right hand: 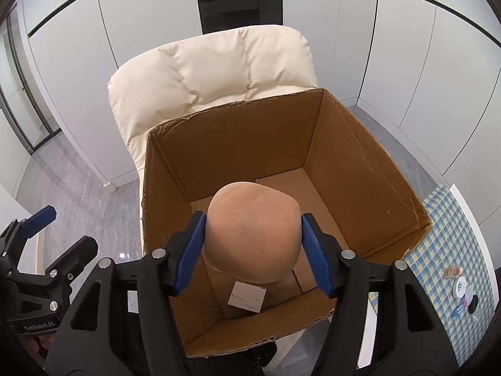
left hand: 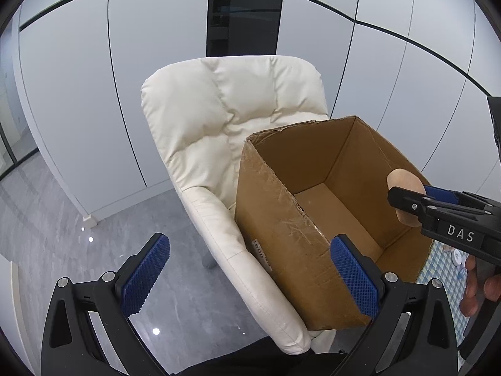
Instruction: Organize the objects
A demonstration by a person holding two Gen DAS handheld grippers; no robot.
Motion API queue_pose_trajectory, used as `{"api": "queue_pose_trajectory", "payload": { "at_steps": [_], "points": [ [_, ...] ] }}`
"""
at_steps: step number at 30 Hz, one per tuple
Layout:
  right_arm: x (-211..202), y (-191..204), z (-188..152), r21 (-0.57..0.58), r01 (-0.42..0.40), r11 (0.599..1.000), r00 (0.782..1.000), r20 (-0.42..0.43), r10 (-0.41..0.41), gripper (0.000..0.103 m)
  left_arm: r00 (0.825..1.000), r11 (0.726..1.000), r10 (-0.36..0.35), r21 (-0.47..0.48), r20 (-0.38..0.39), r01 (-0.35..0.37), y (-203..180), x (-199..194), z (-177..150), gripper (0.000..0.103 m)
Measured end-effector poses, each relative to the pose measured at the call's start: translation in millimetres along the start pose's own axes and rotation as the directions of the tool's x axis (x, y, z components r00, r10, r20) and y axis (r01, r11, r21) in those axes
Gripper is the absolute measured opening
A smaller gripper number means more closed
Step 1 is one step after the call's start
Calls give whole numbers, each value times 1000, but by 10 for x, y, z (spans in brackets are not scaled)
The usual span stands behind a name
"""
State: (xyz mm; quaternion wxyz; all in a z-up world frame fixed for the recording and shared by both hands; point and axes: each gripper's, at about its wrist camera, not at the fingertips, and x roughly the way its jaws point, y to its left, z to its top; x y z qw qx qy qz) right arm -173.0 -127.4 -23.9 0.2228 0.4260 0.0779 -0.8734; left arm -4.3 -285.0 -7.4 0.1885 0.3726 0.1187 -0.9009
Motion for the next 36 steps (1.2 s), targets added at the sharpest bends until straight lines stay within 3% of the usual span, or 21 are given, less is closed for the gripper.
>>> {"api": "queue_pose_trajectory", "payload": {
  "at_steps": [5,16,36],
  "points": [
    [7,-39,0,13,4,1000,1000,-2,-4,84,1000,1000,-2,4,-5,2,-38,15,-8,102],
    [-39,-151,-22,30,17,999,1000,3,-17,103,1000,1000,-6,9,-9,6,-119,40,-14,102],
    [-167,-358,-95,24,76,997,997,18,-77,103,999,999,-39,28,-9,40,-369,112,44,102]
  ]
}}
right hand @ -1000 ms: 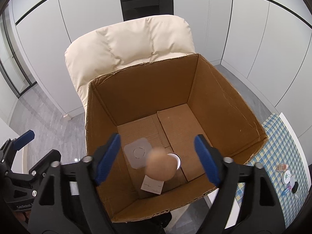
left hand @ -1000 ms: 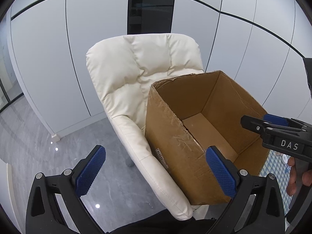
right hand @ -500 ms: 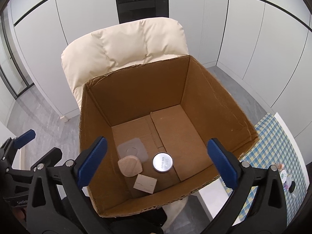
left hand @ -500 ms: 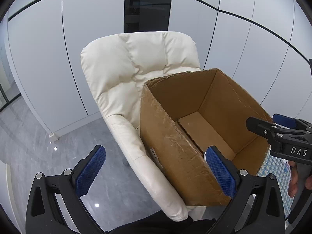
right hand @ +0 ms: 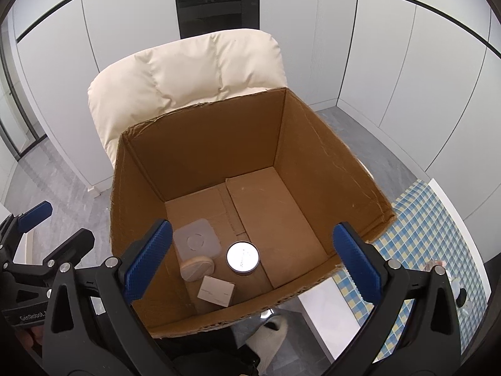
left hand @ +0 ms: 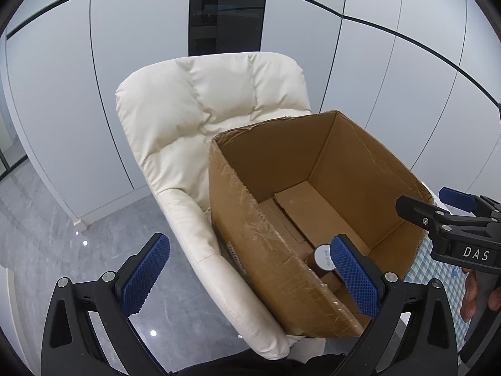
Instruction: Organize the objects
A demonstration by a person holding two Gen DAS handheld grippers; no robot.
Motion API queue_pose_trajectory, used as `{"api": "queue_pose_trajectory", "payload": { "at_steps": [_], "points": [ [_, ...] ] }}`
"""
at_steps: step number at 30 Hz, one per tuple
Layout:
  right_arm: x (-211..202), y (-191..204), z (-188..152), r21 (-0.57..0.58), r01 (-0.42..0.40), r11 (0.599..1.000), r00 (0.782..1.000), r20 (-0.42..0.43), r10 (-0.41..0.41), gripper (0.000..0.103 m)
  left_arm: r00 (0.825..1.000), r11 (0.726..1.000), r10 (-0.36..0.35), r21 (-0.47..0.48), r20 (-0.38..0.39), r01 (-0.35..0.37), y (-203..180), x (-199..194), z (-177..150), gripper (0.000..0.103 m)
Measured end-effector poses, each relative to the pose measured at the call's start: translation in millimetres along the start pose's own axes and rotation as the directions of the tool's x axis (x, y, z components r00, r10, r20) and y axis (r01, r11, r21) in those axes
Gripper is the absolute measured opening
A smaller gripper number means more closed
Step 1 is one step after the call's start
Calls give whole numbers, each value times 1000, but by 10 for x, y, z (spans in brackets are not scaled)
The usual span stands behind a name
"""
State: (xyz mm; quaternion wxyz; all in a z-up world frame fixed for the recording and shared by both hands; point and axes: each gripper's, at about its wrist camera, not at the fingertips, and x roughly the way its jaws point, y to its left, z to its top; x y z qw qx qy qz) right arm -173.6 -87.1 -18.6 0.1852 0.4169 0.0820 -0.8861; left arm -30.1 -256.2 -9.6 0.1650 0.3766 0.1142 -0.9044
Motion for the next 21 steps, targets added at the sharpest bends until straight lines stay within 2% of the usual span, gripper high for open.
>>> {"api": "queue_pose_trajectory", "payload": {
  "at_steps": [21],
  "points": [
    [-132,-504,-144,66,56,996,998,-3,-56,103,999,999,-36,36,-16,37,-459,68,1,102]
  ]
}}
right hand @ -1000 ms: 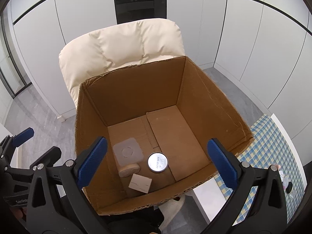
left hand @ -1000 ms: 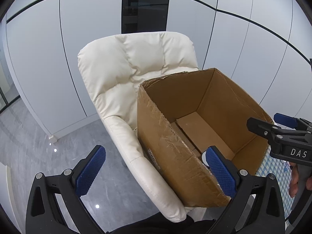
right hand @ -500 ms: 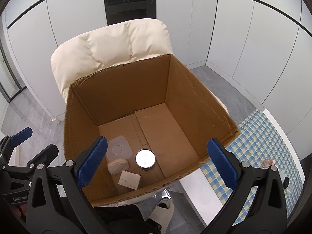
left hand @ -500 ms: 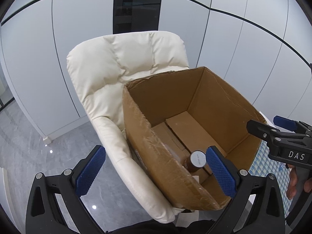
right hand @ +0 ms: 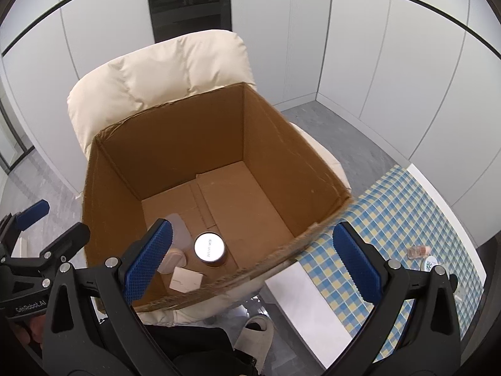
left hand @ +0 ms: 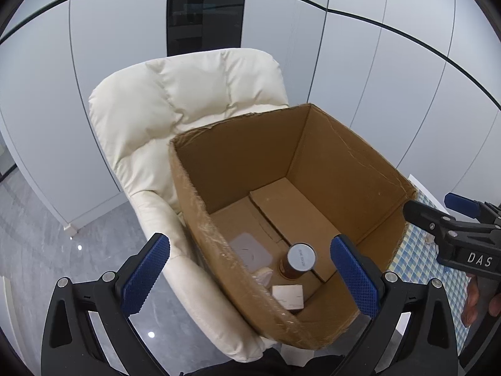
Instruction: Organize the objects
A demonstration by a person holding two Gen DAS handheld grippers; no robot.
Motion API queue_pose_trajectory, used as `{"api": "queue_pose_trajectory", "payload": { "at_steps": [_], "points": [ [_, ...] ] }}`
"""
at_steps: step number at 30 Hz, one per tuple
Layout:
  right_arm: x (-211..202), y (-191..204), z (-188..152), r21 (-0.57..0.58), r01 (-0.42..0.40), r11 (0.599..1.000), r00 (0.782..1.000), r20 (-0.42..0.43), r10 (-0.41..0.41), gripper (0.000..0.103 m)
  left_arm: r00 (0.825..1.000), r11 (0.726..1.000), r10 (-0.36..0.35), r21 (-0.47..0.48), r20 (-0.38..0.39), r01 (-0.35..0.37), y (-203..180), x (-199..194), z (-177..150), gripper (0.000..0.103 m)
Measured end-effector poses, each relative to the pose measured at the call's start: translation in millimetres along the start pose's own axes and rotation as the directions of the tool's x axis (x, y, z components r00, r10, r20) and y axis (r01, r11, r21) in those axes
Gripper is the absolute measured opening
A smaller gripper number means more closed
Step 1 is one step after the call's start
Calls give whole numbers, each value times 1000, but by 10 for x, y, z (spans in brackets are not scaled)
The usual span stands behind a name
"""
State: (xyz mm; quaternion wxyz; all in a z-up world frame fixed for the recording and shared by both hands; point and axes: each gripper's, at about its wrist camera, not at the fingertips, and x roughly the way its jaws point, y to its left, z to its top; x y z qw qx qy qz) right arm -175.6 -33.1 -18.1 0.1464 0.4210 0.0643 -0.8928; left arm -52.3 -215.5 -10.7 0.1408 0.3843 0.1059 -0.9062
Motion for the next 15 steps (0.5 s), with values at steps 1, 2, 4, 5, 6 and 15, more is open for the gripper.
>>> {"api": "queue_pose_trajectory", "payload": {
  "at_steps": [1,2,4,5,6,15],
  "points": [
    [-5,-34,-2,9,1,1000,1000,0,-1,103,1000,1000,-1,1,0,1,-23,1,-2,102],
    [-11,-65,-8,17,4,1000,1000,-1,-4,103,1000,1000,-2,3,0,2,-49,3,-3,102],
    [-18,-112,-18,26,10,1000,1000,-1,-10,103,1000,1000,-8,5,-2,8,-86,15,-2,102],
    [-21,-139,-26,29,13,999,1000,-2,-13,103,1000,1000,-10,5,-3,10,-105,19,1,102],
    [-25,-159,-36,33,15,999,1000,-2,-15,103,1000,1000,-13,6,-3,13,-120,20,2,102],
    [-69,-319,-104,50,35,998,999,-8,-34,103,999,998,-50,31,-2,50,-339,49,14,102]
  ]
}}
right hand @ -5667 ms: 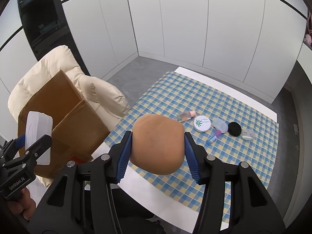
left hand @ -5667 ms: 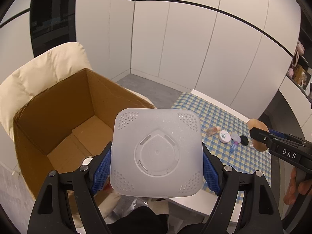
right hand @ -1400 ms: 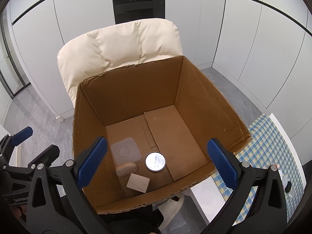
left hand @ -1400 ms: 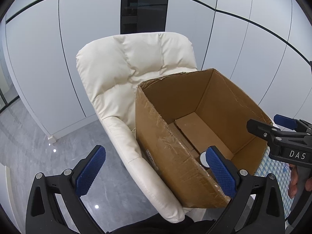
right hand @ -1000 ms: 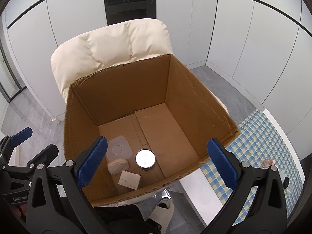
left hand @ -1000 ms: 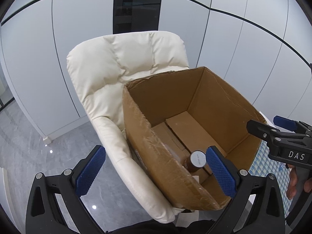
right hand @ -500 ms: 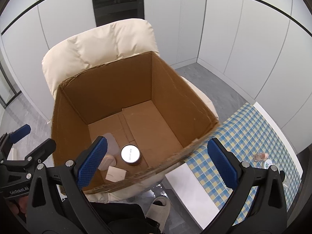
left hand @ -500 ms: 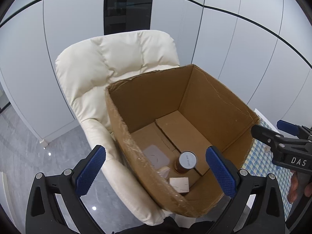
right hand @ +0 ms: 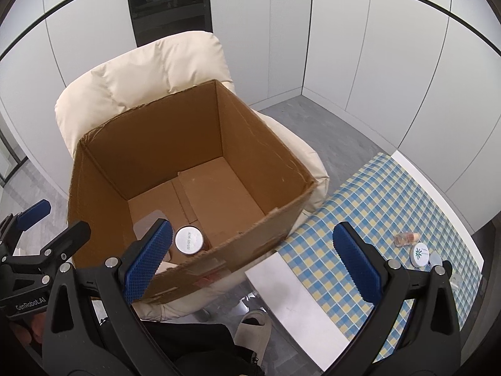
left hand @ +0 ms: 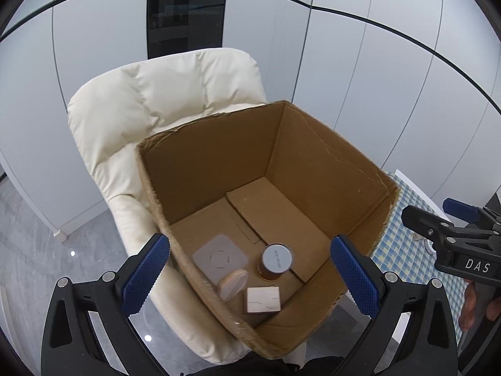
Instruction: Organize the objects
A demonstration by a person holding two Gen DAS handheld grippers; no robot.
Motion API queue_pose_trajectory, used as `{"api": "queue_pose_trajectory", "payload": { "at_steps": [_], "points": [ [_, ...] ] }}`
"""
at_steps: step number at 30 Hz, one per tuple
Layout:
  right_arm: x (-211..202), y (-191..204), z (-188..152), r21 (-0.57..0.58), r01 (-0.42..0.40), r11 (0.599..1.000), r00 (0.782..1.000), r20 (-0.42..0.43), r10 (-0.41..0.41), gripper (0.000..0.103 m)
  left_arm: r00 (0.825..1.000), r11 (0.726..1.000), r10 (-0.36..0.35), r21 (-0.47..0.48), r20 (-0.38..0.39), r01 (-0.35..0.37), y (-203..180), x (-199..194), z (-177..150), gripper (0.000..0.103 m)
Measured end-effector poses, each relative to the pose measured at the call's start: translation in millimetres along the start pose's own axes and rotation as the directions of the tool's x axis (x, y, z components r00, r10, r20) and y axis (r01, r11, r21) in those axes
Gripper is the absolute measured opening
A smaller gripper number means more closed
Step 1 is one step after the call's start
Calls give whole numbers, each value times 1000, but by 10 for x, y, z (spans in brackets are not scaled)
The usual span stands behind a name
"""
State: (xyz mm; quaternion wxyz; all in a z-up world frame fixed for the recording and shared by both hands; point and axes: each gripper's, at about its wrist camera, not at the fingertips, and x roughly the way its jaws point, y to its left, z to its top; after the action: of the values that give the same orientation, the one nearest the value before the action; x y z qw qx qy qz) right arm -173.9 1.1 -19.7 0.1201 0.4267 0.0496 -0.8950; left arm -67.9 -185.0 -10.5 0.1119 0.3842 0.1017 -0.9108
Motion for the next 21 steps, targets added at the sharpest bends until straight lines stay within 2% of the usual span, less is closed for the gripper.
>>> {"api": "queue_pose_trajectory", "payload": {
  "at_steps": [21],
  "points": [
    [-151,-596,-184,73,65,995,998,-6,-65,103,997,995,-69,66,-24,71,-569,111,-27,102]
  ]
}}
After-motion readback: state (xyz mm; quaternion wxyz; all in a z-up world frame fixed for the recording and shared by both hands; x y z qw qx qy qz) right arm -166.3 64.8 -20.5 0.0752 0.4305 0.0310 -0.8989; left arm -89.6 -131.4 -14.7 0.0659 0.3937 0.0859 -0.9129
